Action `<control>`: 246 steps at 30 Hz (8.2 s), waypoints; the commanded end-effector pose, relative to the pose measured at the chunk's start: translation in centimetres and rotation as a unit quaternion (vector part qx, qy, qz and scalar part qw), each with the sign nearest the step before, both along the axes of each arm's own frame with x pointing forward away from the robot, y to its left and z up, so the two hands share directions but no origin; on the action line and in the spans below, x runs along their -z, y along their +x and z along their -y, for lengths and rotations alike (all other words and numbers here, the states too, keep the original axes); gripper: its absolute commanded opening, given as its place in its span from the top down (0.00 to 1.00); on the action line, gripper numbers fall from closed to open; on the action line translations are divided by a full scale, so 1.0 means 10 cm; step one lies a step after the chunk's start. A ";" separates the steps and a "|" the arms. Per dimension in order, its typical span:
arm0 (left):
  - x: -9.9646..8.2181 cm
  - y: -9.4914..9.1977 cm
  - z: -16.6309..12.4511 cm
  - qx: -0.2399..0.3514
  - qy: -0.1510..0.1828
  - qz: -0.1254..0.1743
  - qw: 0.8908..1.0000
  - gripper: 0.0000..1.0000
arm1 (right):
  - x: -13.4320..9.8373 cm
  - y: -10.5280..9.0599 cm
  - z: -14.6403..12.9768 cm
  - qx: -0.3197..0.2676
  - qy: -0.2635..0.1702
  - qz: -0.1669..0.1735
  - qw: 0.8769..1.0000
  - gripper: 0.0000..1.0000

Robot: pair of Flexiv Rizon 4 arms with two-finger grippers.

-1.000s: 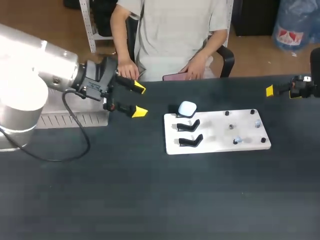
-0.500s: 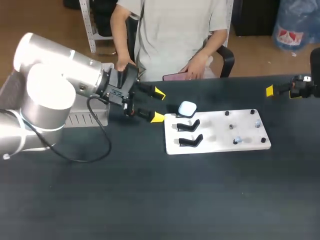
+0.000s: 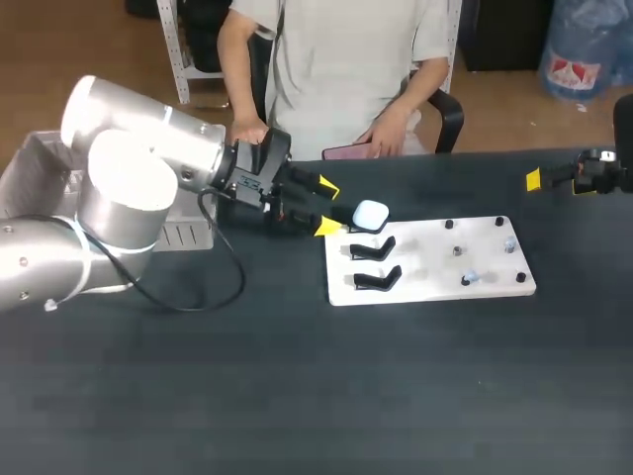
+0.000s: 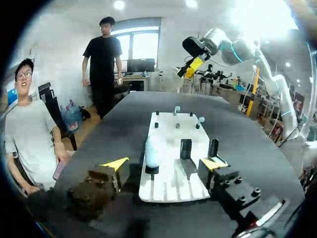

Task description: Pick up each earbud case from the left stands, insert the matching earbuds, close the lid, and place the case in the box.

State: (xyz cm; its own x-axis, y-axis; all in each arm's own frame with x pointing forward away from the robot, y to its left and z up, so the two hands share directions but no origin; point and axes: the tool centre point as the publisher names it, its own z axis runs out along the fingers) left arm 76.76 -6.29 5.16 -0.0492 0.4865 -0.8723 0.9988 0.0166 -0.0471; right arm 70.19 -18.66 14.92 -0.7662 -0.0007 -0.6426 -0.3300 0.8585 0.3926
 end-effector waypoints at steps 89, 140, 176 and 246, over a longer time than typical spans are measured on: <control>0.37 0.15 0.54 0.018 -0.010 -0.007 1.000 0.65 | 0.00 0.00 0.00 0.000 -0.001 -0.001 1.000 0.00; -1.06 -0.58 0.20 -0.007 -0.218 0.072 0.973 1.00 | 0.00 0.00 0.00 0.000 -0.001 -0.001 1.000 0.00; -0.95 -0.88 0.24 0.031 -0.218 0.058 0.974 1.00 | -0.01 -0.11 -0.58 -0.046 0.003 0.013 0.999 0.00; -0.83 -0.85 0.31 0.063 -0.242 0.045 0.967 1.00 | 0.02 -0.32 -2.33 -0.167 -0.019 -0.052 0.984 0.00</control>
State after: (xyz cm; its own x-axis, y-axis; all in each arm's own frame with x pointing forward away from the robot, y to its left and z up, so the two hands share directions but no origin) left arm 68.23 -9.42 13.52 0.0695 0.0187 -0.9974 0.9919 -0.1077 0.0671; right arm 66.72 4.57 14.79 -0.7797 -0.2847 -0.5577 -0.5556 0.7253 0.4065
